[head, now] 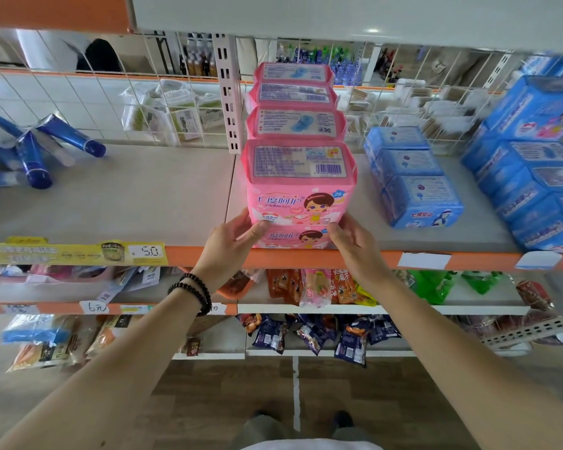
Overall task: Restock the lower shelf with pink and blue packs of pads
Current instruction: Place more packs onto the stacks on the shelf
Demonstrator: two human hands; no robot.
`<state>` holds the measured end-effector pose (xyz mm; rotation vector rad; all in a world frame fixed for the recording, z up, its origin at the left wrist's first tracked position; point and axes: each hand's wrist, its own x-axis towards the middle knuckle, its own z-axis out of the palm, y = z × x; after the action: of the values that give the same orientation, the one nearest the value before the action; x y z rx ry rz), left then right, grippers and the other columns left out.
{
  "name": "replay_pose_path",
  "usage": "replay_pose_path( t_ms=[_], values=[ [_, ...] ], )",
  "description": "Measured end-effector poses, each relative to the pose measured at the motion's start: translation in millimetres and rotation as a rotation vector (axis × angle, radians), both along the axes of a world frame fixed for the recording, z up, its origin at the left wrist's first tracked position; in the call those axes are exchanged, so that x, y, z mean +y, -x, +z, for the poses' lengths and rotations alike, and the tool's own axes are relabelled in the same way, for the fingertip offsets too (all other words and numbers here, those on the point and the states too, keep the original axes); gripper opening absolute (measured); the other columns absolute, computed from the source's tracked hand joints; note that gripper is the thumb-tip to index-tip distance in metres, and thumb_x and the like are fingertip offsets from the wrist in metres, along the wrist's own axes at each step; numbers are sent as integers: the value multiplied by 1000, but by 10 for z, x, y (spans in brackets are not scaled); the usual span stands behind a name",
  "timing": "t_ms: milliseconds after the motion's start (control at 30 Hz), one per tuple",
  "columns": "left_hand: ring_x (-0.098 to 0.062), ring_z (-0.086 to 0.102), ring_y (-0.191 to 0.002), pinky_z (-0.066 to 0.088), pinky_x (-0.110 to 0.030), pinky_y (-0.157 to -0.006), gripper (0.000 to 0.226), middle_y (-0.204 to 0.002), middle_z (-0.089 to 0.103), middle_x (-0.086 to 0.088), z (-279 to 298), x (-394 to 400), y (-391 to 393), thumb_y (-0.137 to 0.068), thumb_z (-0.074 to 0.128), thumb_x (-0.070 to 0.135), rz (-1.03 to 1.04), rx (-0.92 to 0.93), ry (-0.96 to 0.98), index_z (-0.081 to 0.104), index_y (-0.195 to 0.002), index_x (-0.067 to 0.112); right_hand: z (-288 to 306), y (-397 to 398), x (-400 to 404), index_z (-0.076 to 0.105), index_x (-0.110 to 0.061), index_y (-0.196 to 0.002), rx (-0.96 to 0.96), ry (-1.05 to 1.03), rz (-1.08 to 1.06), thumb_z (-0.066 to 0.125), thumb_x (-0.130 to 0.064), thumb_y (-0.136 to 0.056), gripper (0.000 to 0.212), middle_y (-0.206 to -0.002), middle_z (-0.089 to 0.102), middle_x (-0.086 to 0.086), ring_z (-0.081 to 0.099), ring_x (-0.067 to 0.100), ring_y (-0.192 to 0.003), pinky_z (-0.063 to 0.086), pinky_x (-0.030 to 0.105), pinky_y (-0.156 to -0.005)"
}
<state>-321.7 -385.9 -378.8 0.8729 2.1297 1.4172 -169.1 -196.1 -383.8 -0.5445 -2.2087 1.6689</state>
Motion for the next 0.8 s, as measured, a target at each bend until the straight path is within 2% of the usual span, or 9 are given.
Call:
replay_pose_path(
  t_ms=[67, 233, 333, 400, 433, 500, 633, 733, 800],
  values=[
    [-2, 44, -49, 35, -12, -46, 45, -75, 71, 17, -9, 3, 13, -99, 49, 47, -5, 13, 11, 59, -136, 24, 0, 9, 2, 46, -15, -144, -9, -17, -5, 44, -27, -105, 40, -132, 64, -7, 62, 3, -118, 50, 18, -95],
    [-11, 47, -56, 39, -21, -49, 57, -71, 66, 33, -15, 30, 12, -96, 44, 57, -4, 54, 49, 59, -138, 22, 14, 28, -2, 51, -15, -139, -25, -46, -39, 46, -31, -104, 39, -124, 67, -13, 65, 1, -109, 50, 16, -92],
    [-26, 50, -63, 43, -34, -55, 61, -83, 72, 28, -35, 9, 10, -94, 45, 62, -15, 36, 32, 57, -141, 24, 27, 10, -21, 50, -16, -140, -34, -34, -40, 47, -32, -103, 40, -126, 66, -11, 64, 0, -110, 52, 20, -95],
    [-25, 68, -87, 59, -42, -76, 67, -109, 73, 22, -86, 1, 44, -93, 48, 65, -31, 18, 4, 50, -146, 24, 41, -11, -24, 49, -18, -141, -27, -15, -30, 48, -35, -102, 43, -130, 65, -10, 61, 1, -117, 51, 25, -101],
    [-17, 66, -113, 56, -45, -96, 76, -132, 66, 15, -111, -14, 51, -91, 52, 68, -40, -19, -25, 40, -152, 24, 35, -25, -16, 47, -20, -143, -18, 6, -19, 49, -36, -101, 44, -133, 63, -10, 59, 2, -121, 50, 26, -103],
    [-11, 35, -148, 35, -46, -119, 99, -164, 30, 7, -131, -52, 43, -84, 60, 72, -32, -139, -131, 12, -161, 32, 42, -50, -5, 36, -23, -150, 30, 59, 0, 51, -42, -101, 54, -143, 56, -7, 52, 7, -132, 47, 29, -107],
    [-8, 13, -154, 16, -50, -125, 112, -169, 3, 12, 100, -26, -35, -72, 55, 87, 53, -205, -298, -2, -158, 42, 194, 6, -11, 6, -29, -159, 115, 137, -87, 44, -75, -87, 94, -162, 30, -4, 32, 13, -148, 24, 48, -122],
    [-7, 18, -153, 13, -50, -126, 99, -168, 15, 12, 260, 76, -28, -80, 38, 89, 52, -208, -369, 10, -160, 38, 356, 127, -55, 16, -24, -159, 160, 157, -144, 28, -67, -96, 78, -160, 36, 0, 34, 17, -147, 25, 49, -121],
    [-3, 34, -146, 19, -40, -125, 74, -156, 42, 17, 335, 142, -31, -93, 25, 73, 27, -211, -371, 31, -155, 33, 387, 214, -89, 38, -23, -149, 168, 157, -136, 13, -48, -106, 56, -140, 59, -11, 50, 9, -135, 41, 34, -111]
  ],
)
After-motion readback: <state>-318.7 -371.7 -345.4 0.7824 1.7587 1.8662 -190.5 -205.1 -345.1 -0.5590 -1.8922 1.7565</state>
